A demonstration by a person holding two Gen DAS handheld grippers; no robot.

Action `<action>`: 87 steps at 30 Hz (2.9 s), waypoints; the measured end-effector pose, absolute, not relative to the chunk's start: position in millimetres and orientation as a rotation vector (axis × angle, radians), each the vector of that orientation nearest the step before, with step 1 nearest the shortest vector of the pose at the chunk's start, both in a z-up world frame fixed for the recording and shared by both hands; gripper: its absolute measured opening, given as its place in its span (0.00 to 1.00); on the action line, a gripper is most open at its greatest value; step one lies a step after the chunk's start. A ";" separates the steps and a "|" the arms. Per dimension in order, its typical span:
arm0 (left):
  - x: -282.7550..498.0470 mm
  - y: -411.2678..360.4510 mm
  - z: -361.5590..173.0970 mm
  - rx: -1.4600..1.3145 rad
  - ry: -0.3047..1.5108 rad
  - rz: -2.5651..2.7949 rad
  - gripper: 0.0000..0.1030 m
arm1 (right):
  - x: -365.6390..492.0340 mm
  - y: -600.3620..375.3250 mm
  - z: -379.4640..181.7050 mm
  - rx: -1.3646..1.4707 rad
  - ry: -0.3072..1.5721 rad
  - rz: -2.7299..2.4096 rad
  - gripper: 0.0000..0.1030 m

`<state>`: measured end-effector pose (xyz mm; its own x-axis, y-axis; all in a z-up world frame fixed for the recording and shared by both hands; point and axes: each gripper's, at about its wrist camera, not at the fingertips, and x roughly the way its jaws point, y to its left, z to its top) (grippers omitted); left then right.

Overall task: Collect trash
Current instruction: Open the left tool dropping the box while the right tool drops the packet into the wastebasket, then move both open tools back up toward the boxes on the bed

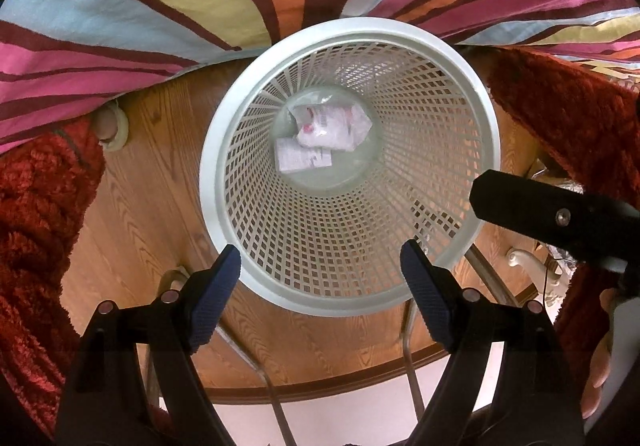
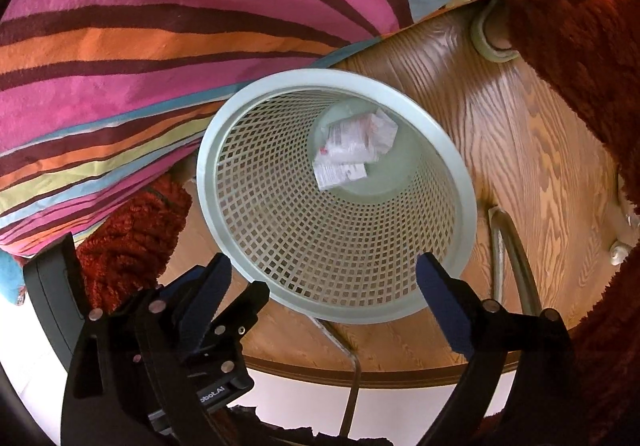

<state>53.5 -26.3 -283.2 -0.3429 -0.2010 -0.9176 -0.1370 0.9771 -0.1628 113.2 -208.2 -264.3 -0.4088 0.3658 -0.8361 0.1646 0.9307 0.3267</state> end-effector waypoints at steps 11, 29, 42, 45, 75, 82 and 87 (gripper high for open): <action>49.8 -20.4 -266.4 -0.236 1.877 -0.028 0.83 | 110.4 -214.4 -255.9 0.386 1.980 0.208 0.86; 44.7 -15.4 -200.7 -0.181 1.654 -0.012 0.83 | 113.1 -204.4 -172.4 0.295 1.627 0.393 0.87; 30.7 -8.0 -104.9 -0.071 1.235 0.009 0.83 | 120.5 -215.1 -67.8 0.153 1.092 0.487 0.93; 32.6 -3.5 -80.5 -0.033 1.117 0.055 0.83 | 116.8 -212.2 -53.4 0.145 1.006 0.499 0.93; 123.4 48.8 -11.3 -0.146 0.916 0.095 0.83 | 187.1 -216.6 9.6 0.121 0.762 0.558 0.93; 156.0 56.5 -11.9 -0.140 0.920 0.106 0.83 | 215.2 -215.5 13.7 0.111 0.758 0.561 0.93; 181.9 67.8 -13.9 -0.149 0.925 0.119 0.83 | 239.2 -217.6 9.4 0.136 0.783 0.562 0.93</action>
<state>181.9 67.8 -13.9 0.5964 0.0381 -0.8018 -0.1661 0.9831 -0.0768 239.2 -217.6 9.4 0.5710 0.5263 -0.6300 -0.4278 0.8458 0.3188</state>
